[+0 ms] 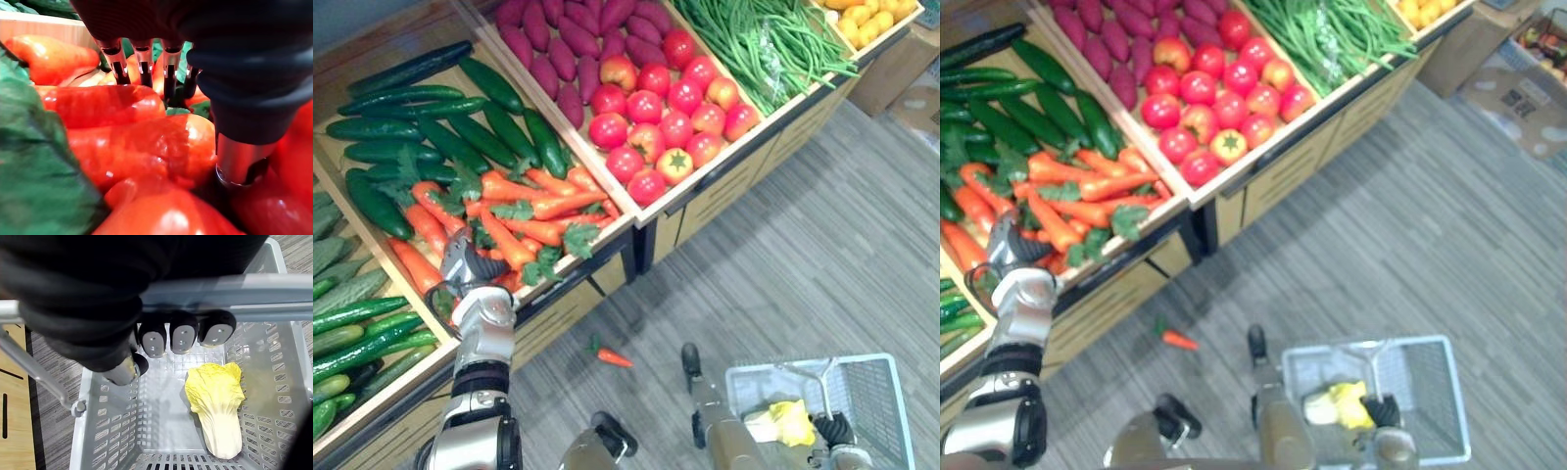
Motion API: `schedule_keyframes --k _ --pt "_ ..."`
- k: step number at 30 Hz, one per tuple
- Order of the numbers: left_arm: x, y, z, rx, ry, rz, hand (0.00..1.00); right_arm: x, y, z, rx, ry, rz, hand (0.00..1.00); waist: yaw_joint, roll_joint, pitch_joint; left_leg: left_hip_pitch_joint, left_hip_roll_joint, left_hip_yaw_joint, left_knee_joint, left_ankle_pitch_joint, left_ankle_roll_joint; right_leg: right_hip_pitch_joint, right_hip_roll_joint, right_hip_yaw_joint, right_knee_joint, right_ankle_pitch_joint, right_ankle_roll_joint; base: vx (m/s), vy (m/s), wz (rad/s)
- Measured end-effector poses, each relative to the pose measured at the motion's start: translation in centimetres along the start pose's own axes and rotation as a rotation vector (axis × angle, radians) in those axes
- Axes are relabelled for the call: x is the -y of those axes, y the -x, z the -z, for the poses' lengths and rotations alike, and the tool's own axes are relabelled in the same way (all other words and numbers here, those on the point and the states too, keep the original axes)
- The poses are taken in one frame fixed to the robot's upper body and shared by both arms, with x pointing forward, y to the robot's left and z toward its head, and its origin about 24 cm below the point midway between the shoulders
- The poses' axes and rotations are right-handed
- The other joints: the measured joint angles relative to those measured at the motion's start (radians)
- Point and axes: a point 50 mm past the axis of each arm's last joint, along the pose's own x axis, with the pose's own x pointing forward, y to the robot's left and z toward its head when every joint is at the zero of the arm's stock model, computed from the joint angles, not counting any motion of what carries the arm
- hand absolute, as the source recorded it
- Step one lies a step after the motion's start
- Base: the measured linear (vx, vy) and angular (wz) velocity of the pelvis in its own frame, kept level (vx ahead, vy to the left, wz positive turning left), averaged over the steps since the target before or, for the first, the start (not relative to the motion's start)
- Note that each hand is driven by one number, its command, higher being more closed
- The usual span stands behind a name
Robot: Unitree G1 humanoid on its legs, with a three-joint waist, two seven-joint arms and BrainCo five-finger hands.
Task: Pick vegetable in the basket
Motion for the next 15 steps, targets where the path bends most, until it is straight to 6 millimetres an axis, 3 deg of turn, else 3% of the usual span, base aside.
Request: schedule_keyframes --k 15 --pt "0.9 -0.2 0.2 -0.032 -0.006 0.066 1.00 -0.2 0.0 -0.9 0.047 0.013 -0.008 1.00 0.000 -0.019 0.025 0.027 0.008 0.003 -0.003 -0.005 -0.006 0.025 0.007 -0.005 0.000 -0.003 -0.004 -0.01 -0.044 -0.01"
